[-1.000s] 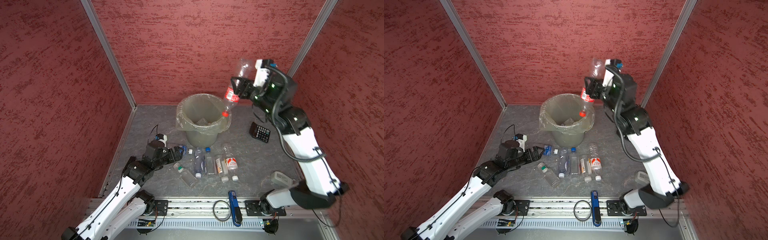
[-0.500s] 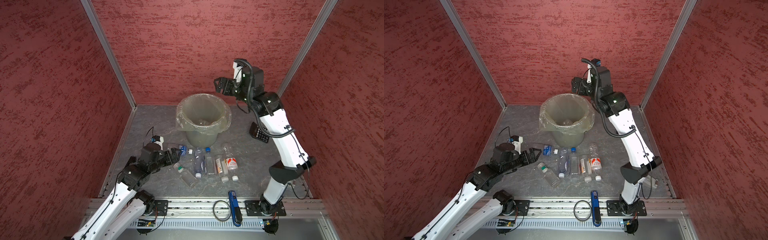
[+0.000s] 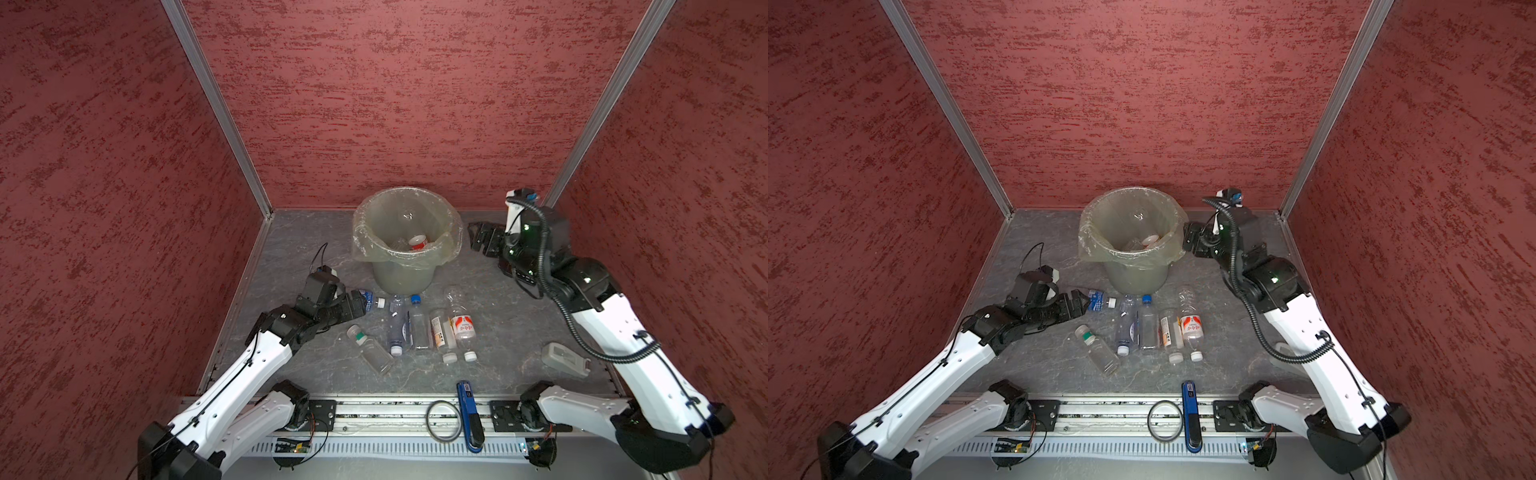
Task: Throw the plastic bottles in the bin
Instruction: Pick up the plastic bottle from the center of the table.
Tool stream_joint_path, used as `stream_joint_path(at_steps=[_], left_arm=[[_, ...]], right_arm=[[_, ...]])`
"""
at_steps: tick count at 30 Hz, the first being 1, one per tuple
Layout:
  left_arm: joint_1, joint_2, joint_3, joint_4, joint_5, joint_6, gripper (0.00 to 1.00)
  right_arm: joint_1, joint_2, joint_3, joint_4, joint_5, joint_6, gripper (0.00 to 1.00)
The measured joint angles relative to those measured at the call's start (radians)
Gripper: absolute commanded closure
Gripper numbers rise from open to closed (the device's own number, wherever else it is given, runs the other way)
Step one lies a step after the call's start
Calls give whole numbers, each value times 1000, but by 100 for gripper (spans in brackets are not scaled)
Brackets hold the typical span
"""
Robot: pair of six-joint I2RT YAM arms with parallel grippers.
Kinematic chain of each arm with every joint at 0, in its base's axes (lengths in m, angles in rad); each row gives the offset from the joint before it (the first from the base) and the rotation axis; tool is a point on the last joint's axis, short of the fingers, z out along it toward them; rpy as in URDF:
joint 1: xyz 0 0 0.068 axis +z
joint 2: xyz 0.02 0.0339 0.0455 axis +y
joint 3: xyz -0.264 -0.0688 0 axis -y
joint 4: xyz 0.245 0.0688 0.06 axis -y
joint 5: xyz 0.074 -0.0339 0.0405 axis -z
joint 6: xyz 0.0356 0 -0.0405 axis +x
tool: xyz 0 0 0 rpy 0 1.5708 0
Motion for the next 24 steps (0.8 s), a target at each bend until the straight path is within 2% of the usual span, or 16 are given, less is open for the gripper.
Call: stream_joint_path(at_steps=[5,9,15,24], left_arm=[[2,45,37,-66,-68,-8,0],[31,48,37,-144,-128,-37,0],[118,30,9,-270,-229,-152,1],[315,-93,-59,-334,-257,-209,0]], right_arm=[[0,-60,-225,-48,-1,30,8],[0,-114,-337,-58,-8,55,8],[0,-132,-433,-60,-47,83,12],[0,-89,-581,22,-157,102,19]])
